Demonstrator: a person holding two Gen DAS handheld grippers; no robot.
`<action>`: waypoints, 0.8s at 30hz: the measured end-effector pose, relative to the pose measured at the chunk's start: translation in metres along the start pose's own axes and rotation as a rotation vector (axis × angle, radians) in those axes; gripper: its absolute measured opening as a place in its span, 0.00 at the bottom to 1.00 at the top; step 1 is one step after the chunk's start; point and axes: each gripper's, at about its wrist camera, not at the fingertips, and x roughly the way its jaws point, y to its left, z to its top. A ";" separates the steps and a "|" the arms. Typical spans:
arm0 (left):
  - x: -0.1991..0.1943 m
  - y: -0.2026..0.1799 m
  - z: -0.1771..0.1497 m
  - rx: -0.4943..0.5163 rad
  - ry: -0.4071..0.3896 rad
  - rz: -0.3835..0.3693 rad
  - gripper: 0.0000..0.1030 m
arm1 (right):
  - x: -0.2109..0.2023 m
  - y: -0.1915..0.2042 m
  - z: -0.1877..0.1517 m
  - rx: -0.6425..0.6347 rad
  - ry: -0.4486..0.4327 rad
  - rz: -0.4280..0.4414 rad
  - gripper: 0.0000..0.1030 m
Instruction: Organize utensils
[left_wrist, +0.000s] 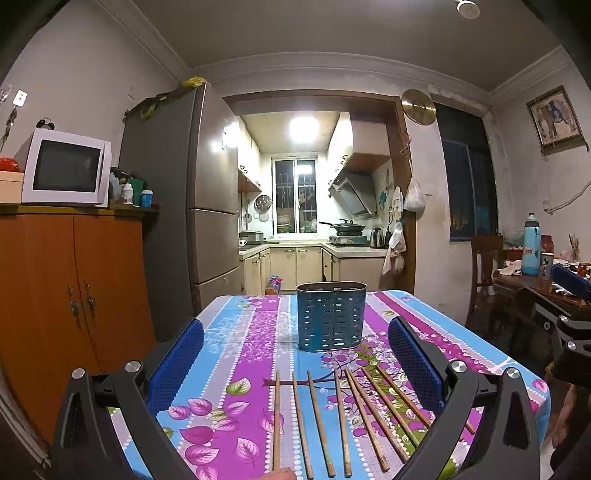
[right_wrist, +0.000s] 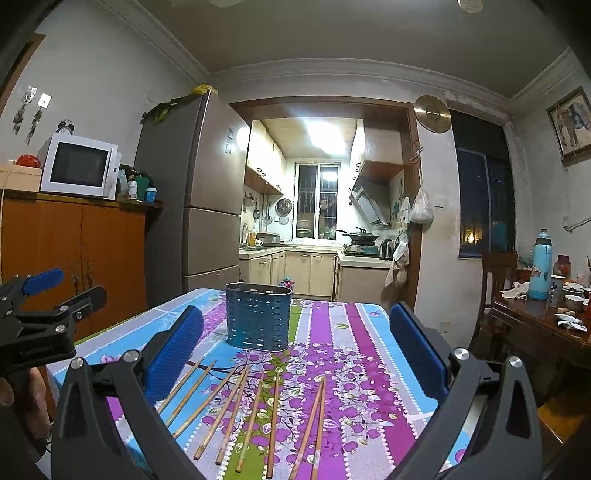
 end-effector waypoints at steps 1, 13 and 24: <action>0.000 0.002 0.000 -0.001 0.002 0.001 0.97 | 0.001 0.000 -0.001 -0.003 0.004 0.001 0.95; 0.001 0.006 0.000 -0.001 0.007 0.006 0.97 | 0.001 0.006 0.000 -0.010 0.012 0.011 0.95; 0.028 0.033 -0.061 0.051 0.196 0.032 0.97 | -0.002 0.012 -0.046 -0.006 0.137 0.093 0.66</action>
